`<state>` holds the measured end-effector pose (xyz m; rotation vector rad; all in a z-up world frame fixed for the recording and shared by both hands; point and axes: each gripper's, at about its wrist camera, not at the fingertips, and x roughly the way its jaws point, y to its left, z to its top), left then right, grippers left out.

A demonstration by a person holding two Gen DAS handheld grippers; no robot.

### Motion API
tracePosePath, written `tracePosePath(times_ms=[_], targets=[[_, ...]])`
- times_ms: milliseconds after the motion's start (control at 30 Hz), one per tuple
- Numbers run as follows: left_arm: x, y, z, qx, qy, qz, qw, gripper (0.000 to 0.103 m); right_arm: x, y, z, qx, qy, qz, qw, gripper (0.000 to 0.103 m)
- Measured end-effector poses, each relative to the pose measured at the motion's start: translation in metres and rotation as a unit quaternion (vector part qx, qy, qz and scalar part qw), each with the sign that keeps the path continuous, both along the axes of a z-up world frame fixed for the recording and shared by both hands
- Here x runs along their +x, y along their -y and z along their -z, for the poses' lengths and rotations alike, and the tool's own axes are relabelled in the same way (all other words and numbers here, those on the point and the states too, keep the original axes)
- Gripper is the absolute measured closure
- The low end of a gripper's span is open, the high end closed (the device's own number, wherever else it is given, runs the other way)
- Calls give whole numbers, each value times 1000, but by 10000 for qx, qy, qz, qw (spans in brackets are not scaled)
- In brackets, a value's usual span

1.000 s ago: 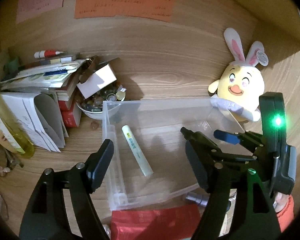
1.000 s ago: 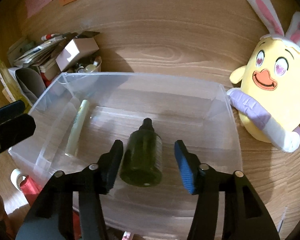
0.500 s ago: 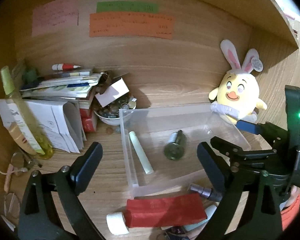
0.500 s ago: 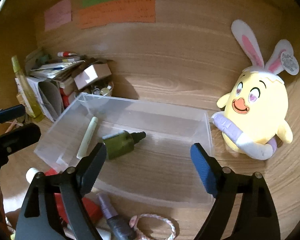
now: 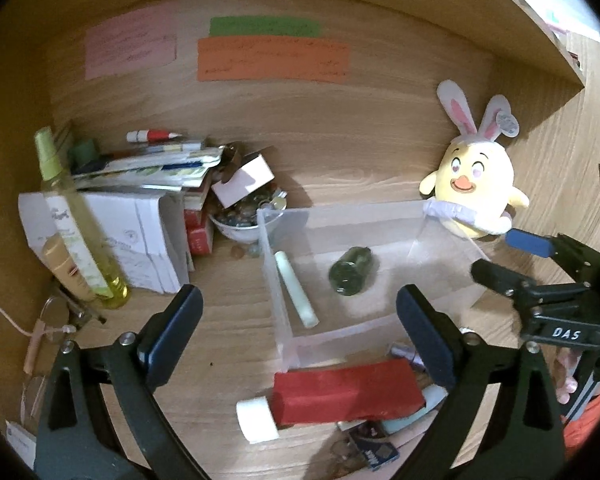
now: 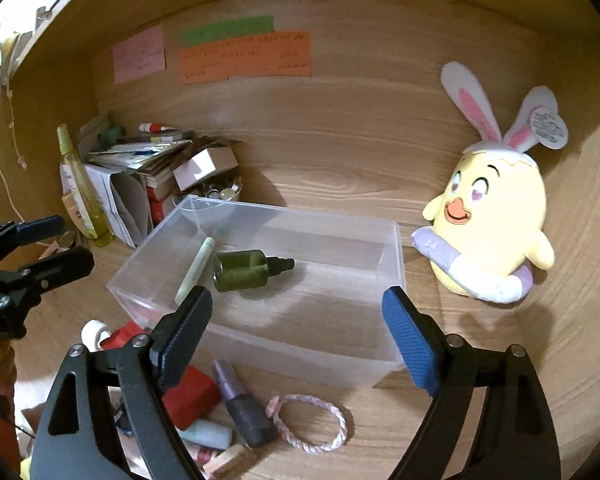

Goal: Organize objects
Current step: 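Move both open tools back toward the pile of items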

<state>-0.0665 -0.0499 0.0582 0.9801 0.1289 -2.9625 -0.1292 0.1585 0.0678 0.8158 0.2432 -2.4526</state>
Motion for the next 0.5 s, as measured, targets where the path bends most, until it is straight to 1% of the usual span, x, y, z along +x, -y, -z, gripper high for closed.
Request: tracePosePath(times_ms=[233,400,500], targets=[[12,12,12,44,83,-82,9999,4,14,-7,8,112,-142,93,9998,18],[18,20,25,184,235,-81,9995,4,22,-8,17,252,-160,121,9995,17],[21,22,34,147,322,-111,9993,4,24,-10,21,272,-117,145,9995,17]])
